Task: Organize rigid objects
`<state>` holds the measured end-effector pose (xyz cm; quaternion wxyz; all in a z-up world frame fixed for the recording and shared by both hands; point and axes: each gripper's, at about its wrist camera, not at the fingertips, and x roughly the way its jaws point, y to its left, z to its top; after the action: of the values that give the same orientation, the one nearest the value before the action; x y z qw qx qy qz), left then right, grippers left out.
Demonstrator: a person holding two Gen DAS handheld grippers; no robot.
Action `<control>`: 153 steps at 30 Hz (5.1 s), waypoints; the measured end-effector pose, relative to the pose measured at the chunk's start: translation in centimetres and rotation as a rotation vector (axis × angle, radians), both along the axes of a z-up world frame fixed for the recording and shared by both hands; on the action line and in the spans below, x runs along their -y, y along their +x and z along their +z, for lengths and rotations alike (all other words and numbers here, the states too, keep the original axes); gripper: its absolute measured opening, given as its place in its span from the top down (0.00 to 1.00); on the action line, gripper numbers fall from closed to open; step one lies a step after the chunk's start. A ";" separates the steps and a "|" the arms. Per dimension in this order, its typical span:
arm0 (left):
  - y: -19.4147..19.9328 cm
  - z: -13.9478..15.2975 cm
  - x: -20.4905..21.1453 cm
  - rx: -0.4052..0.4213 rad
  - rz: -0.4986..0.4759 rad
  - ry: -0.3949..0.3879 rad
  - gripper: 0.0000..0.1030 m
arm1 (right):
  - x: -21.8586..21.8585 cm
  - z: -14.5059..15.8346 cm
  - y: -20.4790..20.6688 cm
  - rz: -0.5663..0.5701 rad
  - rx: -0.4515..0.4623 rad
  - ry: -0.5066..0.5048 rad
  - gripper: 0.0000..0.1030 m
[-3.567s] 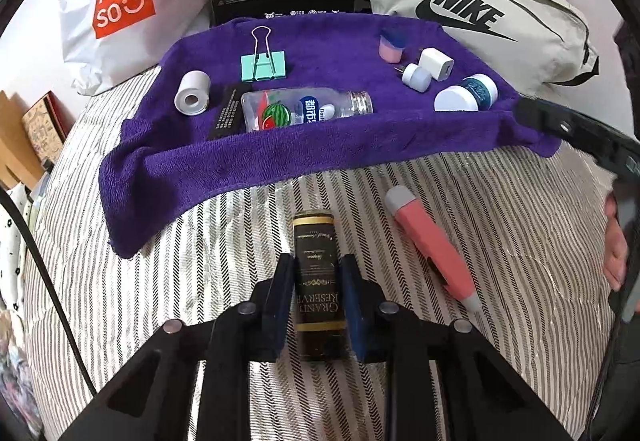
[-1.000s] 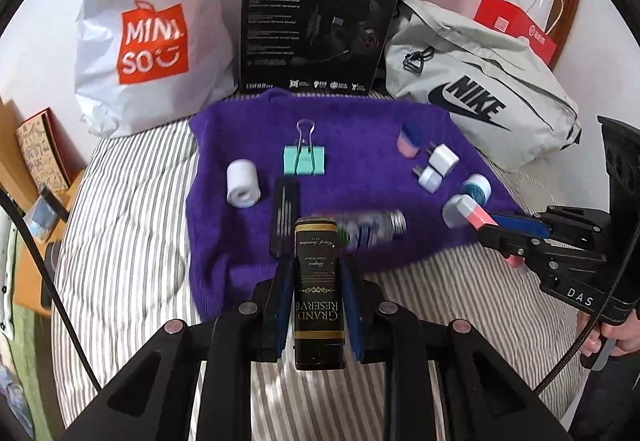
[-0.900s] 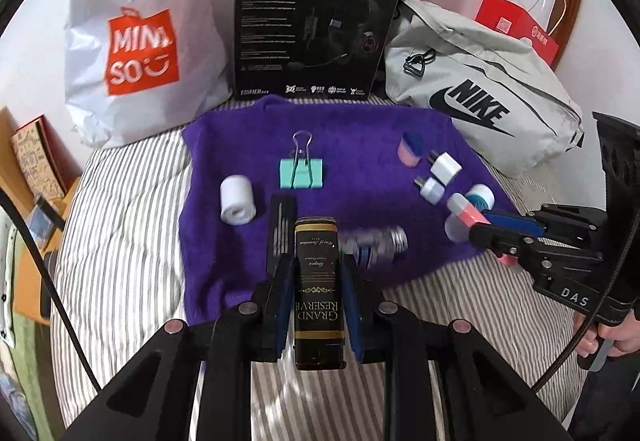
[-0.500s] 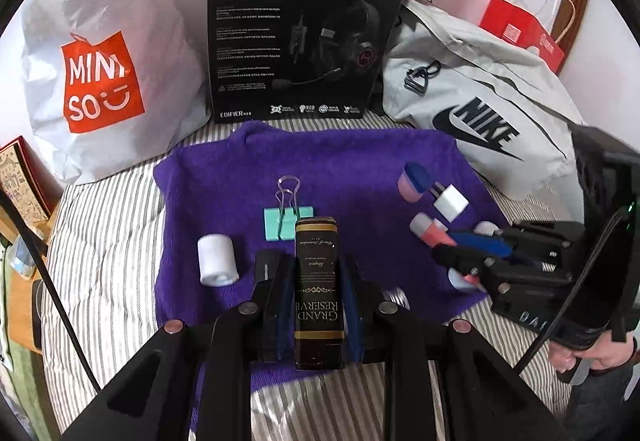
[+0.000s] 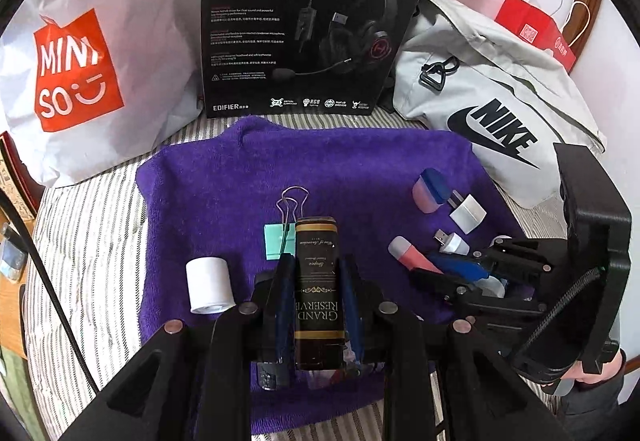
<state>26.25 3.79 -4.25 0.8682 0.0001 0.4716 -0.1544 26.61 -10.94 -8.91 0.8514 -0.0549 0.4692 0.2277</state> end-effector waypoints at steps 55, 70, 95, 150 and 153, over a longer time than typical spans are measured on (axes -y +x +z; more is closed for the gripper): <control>2.5 -4.3 6.6 -0.087 -0.062 0.170 0.70 | 6.1 2.1 -4.3 -0.026 0.117 0.001 0.63; -0.7 -1.5 7.1 -0.036 -0.004 0.148 0.52 | 8.7 2.9 -9.3 -0.097 0.116 0.019 0.62; -17.9 2.9 2.6 0.070 0.188 0.099 0.00 | 8.3 5.6 -19.3 -0.374 0.155 0.068 0.00; -26.1 3.9 1.3 0.112 0.249 0.123 0.00 | 9.4 6.9 -26.7 -0.418 0.171 -0.010 0.00; -26.1 3.9 1.3 0.112 0.248 0.129 0.00 | 9.4 7.0 -26.8 -0.418 0.177 -0.011 0.00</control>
<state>0.16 2.45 -0.35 0.9037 0.0062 0.4278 -0.0154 -0.15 -20.31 -1.93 0.9177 0.0190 0.3951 0.0378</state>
